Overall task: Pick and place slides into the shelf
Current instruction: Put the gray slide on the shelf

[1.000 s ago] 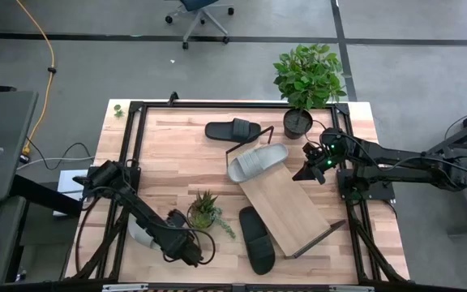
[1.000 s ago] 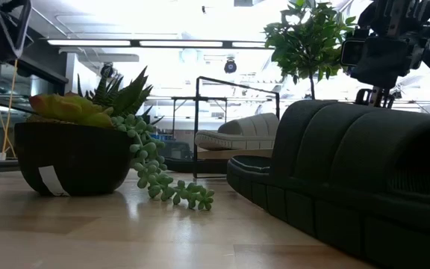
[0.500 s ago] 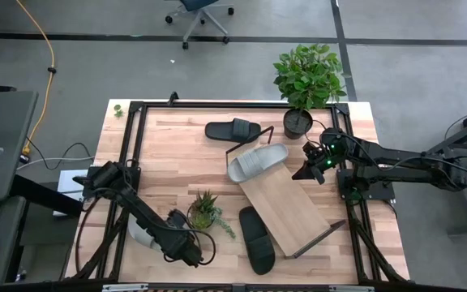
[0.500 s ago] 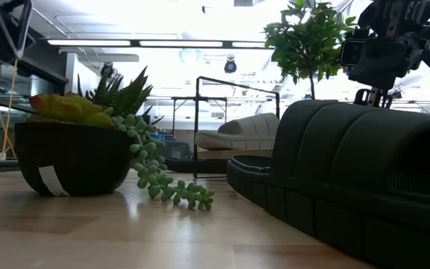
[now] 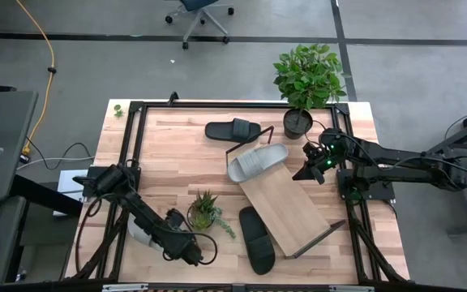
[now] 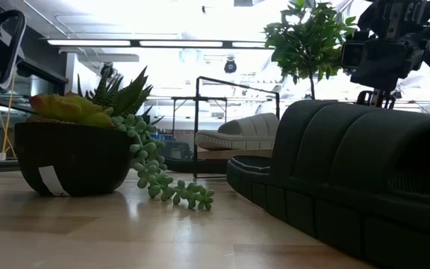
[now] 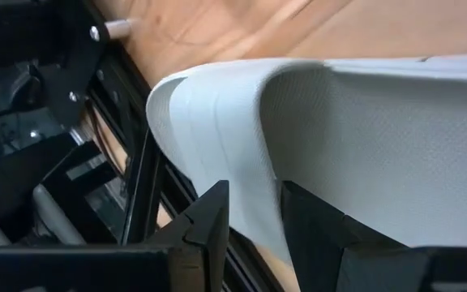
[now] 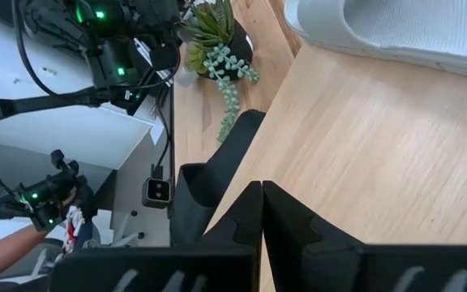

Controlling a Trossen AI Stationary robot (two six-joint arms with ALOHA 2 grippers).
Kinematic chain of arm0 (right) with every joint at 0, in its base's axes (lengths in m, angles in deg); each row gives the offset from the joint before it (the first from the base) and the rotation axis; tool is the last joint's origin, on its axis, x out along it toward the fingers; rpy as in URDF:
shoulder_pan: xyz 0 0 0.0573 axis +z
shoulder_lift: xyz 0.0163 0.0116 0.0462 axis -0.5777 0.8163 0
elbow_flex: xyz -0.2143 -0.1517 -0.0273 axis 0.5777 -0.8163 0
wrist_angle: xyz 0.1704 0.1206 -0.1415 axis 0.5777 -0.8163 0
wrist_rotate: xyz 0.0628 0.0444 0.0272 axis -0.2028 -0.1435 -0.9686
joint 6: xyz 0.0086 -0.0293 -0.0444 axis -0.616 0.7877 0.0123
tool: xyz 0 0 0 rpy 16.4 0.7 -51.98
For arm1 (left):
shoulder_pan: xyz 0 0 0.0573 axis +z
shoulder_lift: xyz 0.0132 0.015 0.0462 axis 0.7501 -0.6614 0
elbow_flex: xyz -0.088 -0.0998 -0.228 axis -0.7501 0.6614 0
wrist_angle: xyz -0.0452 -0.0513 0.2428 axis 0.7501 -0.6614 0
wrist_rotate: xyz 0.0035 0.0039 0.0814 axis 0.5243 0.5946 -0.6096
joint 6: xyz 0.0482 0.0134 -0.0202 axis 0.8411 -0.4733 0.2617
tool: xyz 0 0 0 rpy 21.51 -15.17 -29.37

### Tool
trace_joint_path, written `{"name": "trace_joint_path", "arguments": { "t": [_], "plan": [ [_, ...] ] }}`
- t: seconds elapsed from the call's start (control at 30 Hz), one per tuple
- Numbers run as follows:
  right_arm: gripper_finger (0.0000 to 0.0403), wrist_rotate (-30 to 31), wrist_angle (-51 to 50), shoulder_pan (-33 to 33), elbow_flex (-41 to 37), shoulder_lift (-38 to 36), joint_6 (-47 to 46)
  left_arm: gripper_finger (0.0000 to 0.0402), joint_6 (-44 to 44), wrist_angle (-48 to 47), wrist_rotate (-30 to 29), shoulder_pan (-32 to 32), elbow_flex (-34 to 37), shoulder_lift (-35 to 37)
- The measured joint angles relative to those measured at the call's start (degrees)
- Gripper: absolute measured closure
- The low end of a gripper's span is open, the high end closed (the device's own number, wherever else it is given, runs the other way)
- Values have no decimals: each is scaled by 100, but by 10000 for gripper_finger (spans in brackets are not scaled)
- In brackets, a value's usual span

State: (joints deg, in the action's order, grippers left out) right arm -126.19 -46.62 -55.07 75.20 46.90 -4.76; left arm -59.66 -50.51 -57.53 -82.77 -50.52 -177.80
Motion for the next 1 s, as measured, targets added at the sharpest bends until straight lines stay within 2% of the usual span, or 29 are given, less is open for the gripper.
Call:
{"name": "trace_joint_path", "arguments": {
  "t": [0.13,0.4,0.73,0.83,1.0],
  "plan": [
    [400,-1,-20,-1,0,0,-2,300,-4,5,-209,0,18,0],
    [400,-1,-110,0,0,0,-2,300,28,17,-39,2,305,0],
    [400,1,-125,1,0,0,-2,303,2,12,-219,0,312,0],
    [400,13,-125,0,0,0,-2,323,9,13,-223,0,311,0],
    [400,145,-127,-1,0,0,0,386,9,-2,-213,0,311,0]
  ]
}}
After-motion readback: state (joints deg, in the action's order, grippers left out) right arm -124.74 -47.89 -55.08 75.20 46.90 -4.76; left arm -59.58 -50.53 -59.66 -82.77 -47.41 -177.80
